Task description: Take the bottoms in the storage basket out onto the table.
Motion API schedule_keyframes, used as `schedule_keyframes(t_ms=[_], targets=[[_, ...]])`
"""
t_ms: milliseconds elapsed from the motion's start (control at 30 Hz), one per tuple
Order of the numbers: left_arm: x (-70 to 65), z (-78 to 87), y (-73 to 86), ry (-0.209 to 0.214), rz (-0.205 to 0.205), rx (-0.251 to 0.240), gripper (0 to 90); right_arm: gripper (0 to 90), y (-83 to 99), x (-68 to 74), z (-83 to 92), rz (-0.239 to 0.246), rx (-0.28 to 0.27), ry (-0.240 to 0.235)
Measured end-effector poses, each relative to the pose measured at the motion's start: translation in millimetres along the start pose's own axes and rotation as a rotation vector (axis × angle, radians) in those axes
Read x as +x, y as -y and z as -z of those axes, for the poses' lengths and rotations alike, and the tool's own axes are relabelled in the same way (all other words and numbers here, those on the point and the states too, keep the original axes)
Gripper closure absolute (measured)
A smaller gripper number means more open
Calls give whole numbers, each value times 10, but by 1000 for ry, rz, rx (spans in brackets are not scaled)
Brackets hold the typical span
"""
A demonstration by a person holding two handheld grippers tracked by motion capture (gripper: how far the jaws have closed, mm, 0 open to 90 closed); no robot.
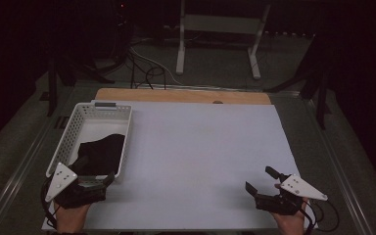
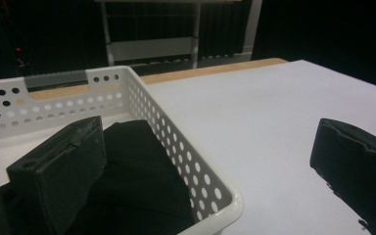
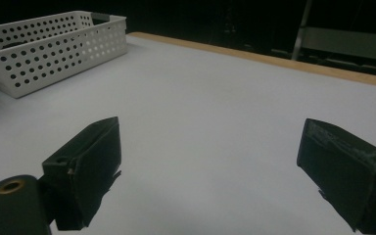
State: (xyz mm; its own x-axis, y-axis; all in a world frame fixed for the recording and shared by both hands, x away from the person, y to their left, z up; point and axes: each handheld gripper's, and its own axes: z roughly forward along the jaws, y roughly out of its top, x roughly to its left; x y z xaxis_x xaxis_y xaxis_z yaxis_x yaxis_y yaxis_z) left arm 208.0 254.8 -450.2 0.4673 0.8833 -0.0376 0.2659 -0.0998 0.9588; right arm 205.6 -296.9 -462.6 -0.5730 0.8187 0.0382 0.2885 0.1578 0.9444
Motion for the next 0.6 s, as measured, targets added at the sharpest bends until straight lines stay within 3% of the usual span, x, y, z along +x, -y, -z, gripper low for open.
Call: schedule_keyframes(t_ms=[233,600], targets=[[-7,-15,12,-2,-10,8,7,92,6,16,-25,4,8,-9],[12,8,-59,-2,9,-4,9,92,35,-18,-62,-18,23,0]])
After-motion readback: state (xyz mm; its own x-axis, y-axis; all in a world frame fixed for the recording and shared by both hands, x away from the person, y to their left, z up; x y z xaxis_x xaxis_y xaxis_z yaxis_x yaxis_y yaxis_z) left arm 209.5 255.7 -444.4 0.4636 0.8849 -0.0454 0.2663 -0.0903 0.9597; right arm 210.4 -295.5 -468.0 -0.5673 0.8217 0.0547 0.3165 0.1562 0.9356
